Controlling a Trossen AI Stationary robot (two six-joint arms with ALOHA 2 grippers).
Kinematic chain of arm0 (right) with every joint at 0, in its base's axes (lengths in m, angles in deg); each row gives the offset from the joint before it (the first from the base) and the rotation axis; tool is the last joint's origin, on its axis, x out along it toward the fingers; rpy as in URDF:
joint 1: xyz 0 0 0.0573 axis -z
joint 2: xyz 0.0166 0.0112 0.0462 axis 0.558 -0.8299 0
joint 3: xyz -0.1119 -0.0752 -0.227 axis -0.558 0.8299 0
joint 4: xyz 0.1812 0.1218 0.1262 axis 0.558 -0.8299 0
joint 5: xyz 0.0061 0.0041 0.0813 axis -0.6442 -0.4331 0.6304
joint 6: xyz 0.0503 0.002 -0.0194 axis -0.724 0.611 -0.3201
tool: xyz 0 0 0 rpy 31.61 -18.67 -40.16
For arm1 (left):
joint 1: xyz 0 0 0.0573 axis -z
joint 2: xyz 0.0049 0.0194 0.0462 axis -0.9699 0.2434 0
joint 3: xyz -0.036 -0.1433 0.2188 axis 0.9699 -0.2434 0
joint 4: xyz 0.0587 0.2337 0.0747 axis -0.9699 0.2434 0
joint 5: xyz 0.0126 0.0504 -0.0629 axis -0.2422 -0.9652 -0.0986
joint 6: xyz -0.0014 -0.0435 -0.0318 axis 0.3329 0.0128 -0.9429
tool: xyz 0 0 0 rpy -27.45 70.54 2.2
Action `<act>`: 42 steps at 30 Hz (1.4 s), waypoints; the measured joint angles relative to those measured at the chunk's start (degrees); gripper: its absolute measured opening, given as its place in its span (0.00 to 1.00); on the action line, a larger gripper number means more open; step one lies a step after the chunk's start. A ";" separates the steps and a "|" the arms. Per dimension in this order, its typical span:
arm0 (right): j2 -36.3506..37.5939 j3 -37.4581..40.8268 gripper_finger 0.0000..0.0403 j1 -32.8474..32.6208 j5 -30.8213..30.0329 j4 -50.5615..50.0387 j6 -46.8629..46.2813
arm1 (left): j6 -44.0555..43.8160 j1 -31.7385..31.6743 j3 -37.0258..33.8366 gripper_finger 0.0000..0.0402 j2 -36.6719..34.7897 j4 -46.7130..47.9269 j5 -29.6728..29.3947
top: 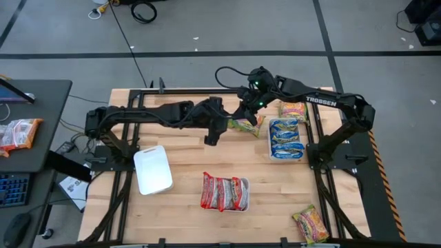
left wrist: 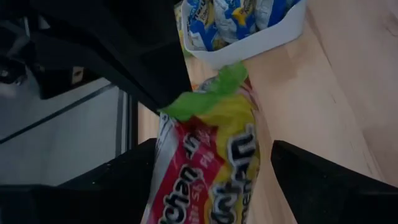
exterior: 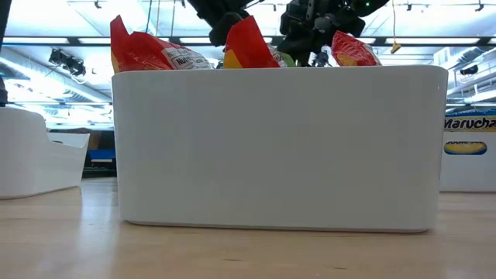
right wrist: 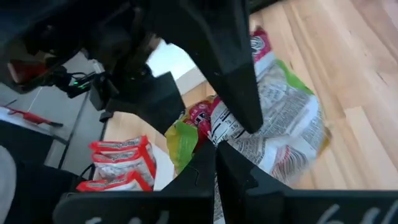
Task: Sort Maruchan noodles
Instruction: Put the middle green noodle pack into the left white bin
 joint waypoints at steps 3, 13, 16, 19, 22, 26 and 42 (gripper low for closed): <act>0.00 0.00 0.02 -0.41 3.04 1.77 0.11 | -0.04 0.09 0.00 0.79 0.00 0.18 0.10; 0.68 -0.04 0.02 -2.06 7.80 3.17 0.72 | -0.44 1.66 0.00 0.62 0.00 0.20 -5.20; 1.29 -0.04 0.06 -2.06 7.92 3.12 0.96 | -0.51 2.89 0.00 0.52 0.00 0.04 -6.49; 2.94 -0.04 0.12 -2.05 7.14 3.20 1.64 | -0.98 3.98 -0.02 0.44 0.00 0.17 -8.45; 6.04 -0.04 0.19 -1.53 5.61 2.88 2.08 | -4.30 4.74 1.13 0.41 -0.29 3.61 -9.30; 12.88 -0.06 0.26 0.02 0.76 0.46 3.55 | -12.22 5.68 6.77 0.43 -0.55 12.94 -9.35; 30.67 1.27 0.28 0.73 -10.39 -21.66 10.61 | -63.25 18.98 15.51 0.43 -0.78 62.93 11.43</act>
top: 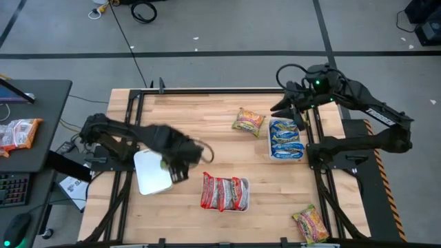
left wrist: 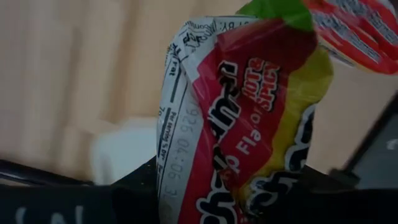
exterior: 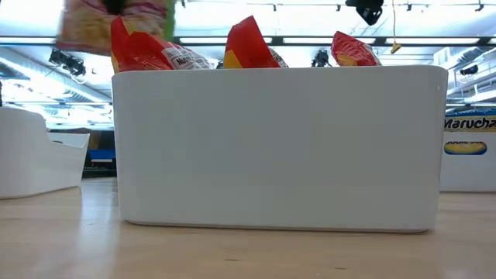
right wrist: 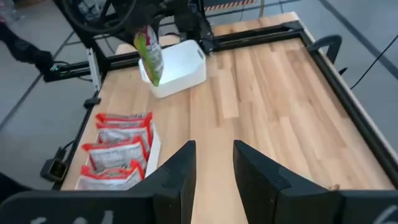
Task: Sort Maruchan noodles
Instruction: Put the middle green noodle pack into the left white bin
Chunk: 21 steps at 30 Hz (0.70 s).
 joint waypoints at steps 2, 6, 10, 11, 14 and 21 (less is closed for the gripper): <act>0.93 0.67 0.28 -0.52 0.06 -0.53 -0.03 | -5.17 3.13 -1.94 0.43 -0.29 -1.63 0.22; 2.24 1.20 0.28 -1.68 0.24 -1.91 -0.13 | -13.37 8.41 -7.79 0.43 -0.80 -3.31 0.03; 3.41 1.22 0.28 -2.70 0.21 -3.15 -0.60 | -19.56 12.46 -15.88 0.43 -2.65 -4.54 0.38; 3.70 1.22 0.28 -2.84 0.19 -3.35 -0.60 | -21.00 13.39 -18.12 0.43 -3.66 -5.40 0.82; 4.17 1.22 0.28 -3.08 -0.05 -3.83 -1.55 | -26.03 14.71 -24.44 0.43 -7.31 -11.29 2.10; 3.74 1.22 0.28 -3.08 -2.61 -3.70 -3.13 | -37.16 17.91 -32.33 0.43 -19.42 -14.06 -4.07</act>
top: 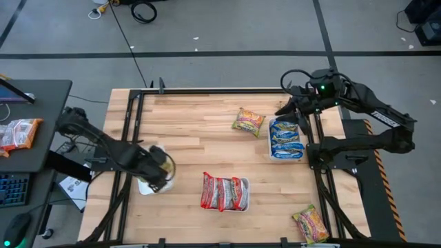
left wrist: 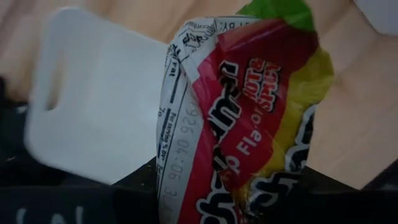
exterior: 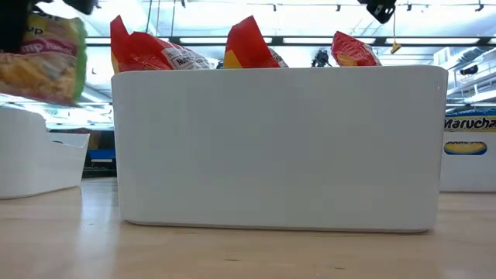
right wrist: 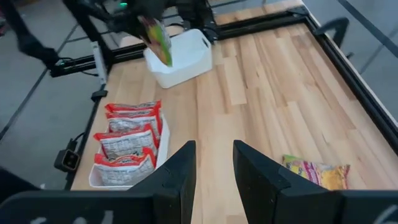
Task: Sort Maruchan noodles
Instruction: Put the middle green noodle pack into the left white bin
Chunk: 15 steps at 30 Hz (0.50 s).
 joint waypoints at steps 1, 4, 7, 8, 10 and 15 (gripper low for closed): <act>-0.30 0.00 0.28 0.00 -0.57 0.03 -0.86 | -1.25 0.55 -0.75 0.43 -1.71 0.92 -0.53; -1.00 0.00 0.28 0.00 -0.65 0.20 -2.80 | -5.19 2.38 -3.19 0.43 -5.64 3.84 -0.67; -1.68 0.00 0.28 -0.21 -0.63 0.17 -4.31 | -7.72 3.86 -6.71 0.43 -7.99 2.04 0.70; -1.86 0.00 0.28 -0.39 -0.65 0.20 -4.71 | -8.10 4.22 -7.98 0.43 -8.25 0.47 0.70; -2.12 0.00 0.28 -0.48 -0.66 0.20 -5.02 | -7.68 4.41 -10.54 0.43 -8.12 -4.25 0.42; -2.98 0.00 0.28 -0.48 -0.69 1.09 -6.48 | -5.11 4.18 -16.54 0.43 -7.53 -14.99 -2.40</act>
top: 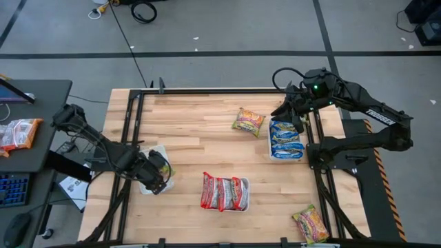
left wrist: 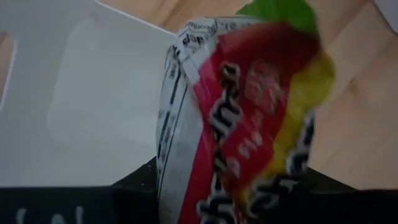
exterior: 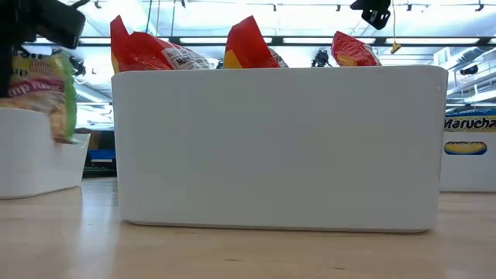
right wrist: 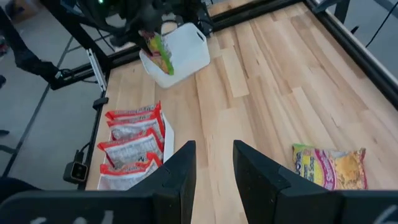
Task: Sort Maruchan noodles
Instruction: Put the middle green noodle pack into the left white bin
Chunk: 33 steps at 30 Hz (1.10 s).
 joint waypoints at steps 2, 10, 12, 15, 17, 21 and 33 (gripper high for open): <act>-0.26 0.00 0.28 0.00 0.01 1.04 -0.06 | 0.00 -0.14 -1.49 0.43 -0.13 -0.90 -0.73; -1.18 0.00 0.28 0.00 0.03 4.94 -1.46 | 3.34 -2.36 -2.95 0.43 -0.04 10.91 -0.63; -1.36 0.00 0.28 0.00 0.02 4.99 -2.27 | 5.54 -3.68 -2.95 0.43 -0.04 12.87 -0.90; -1.49 0.00 0.28 0.00 0.01 4.99 -2.99 | 10.06 -5.76 -2.95 0.43 -0.04 14.19 -1.85; -1.49 0.00 0.28 0.00 0.01 4.98 -3.09 | 13.45 -7.59 -3.22 0.43 -0.04 13.98 -2.42; -1.49 0.00 0.28 0.00 0.00 4.97 -3.55 | 18.21 -11.66 -5.66 0.43 -0.04 13.06 -3.14; -1.49 0.00 0.28 0.00 0.00 4.90 -4.19 | 34.49 -22.54 -8.26 0.43 0.00 5.94 -10.07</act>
